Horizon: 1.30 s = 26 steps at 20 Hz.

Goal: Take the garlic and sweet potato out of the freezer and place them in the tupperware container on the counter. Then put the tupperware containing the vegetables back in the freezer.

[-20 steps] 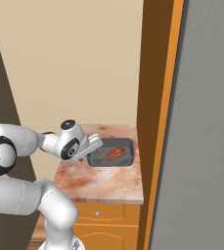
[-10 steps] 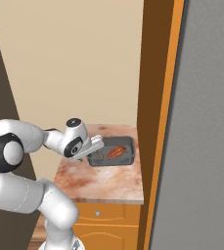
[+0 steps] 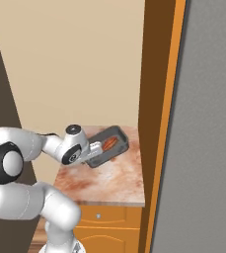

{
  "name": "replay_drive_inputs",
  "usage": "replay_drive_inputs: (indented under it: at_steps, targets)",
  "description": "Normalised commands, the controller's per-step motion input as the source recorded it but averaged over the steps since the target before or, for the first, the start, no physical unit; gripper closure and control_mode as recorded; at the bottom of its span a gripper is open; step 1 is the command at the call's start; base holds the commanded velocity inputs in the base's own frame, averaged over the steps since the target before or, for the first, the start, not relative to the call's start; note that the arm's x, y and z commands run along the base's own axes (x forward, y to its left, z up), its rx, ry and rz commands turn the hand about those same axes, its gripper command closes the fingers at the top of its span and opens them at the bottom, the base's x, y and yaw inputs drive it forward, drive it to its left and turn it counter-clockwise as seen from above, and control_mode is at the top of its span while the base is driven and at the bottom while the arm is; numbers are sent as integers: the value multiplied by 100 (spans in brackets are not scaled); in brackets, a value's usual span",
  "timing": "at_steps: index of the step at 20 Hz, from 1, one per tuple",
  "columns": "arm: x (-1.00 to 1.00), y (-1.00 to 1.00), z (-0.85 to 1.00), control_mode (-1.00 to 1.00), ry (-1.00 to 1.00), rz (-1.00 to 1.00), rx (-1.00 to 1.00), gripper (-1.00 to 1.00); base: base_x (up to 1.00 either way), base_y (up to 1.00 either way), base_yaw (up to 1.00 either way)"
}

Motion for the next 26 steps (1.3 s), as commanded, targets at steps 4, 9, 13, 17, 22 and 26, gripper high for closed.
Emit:
replay_drive_inputs:
  at_steps: [4,9,13,17,22,26]
  targets:
    - [0,28,38,-100,0,-24,2,100,0,0,0]
    - [-1,18,57,-100,0,-20,0,100,0,0,0]
    - [0,7,81,-100,1,-16,0,100,0,0,0]
    - [0,0,100,-100,7,-4,5,100,0,0,0]
    - [0,3,100,-100,18,8,7,100,0,0,0]
    - [-4,34,89,-100,18,34,-1,100,0,0,0]
